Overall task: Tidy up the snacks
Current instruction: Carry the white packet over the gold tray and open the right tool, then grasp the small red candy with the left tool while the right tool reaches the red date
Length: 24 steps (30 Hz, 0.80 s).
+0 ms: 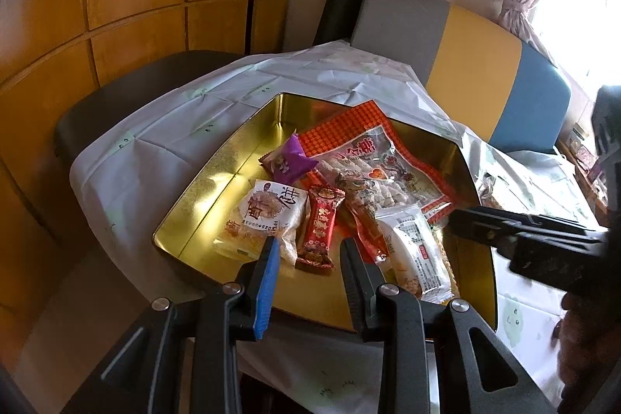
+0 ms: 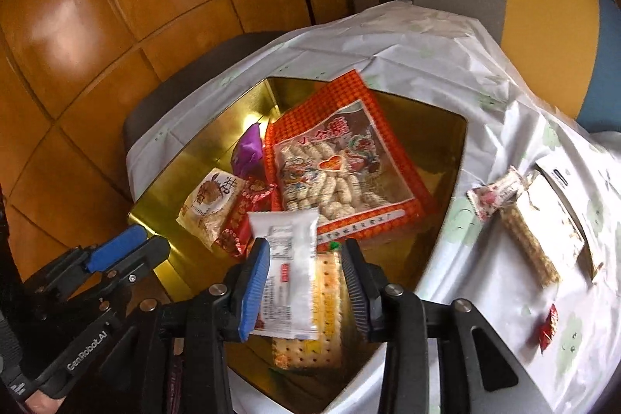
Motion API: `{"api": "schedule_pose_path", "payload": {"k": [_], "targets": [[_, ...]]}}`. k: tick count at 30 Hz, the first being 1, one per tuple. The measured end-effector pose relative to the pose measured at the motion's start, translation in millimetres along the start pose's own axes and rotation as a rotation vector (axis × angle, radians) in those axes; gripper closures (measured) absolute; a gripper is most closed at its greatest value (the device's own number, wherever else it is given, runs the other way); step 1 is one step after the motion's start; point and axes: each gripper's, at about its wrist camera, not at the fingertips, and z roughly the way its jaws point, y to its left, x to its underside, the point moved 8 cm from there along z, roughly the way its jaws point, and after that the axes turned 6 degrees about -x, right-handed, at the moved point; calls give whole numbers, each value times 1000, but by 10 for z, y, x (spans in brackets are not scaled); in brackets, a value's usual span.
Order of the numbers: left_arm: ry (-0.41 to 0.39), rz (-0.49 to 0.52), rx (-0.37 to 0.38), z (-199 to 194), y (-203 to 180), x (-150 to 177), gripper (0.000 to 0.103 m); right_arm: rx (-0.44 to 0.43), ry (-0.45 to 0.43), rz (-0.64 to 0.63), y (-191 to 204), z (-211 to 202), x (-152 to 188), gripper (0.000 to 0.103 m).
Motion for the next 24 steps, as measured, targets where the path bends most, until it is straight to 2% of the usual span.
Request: {"api": "schedule_pose_path", "payload": {"k": [7,13,19,22,24], "targets": [[-3,4,4,-5,-15,6,70,5,-51,72,-247,-257,110,64],[-16,45,10,-40,-117,24,70,10,-57,161,-562,-443,498,64],[-22,104,44,-93,-315,35,70,107,-98,287,-1112,-875,924,64],[-20,130,71,-119,-468,41,70,187,-132,404,-1514,-1234,1262,64],[-19,153,97,-139,-608,38,69,241,-120,462,-1711,-1371,1496,64]]}}
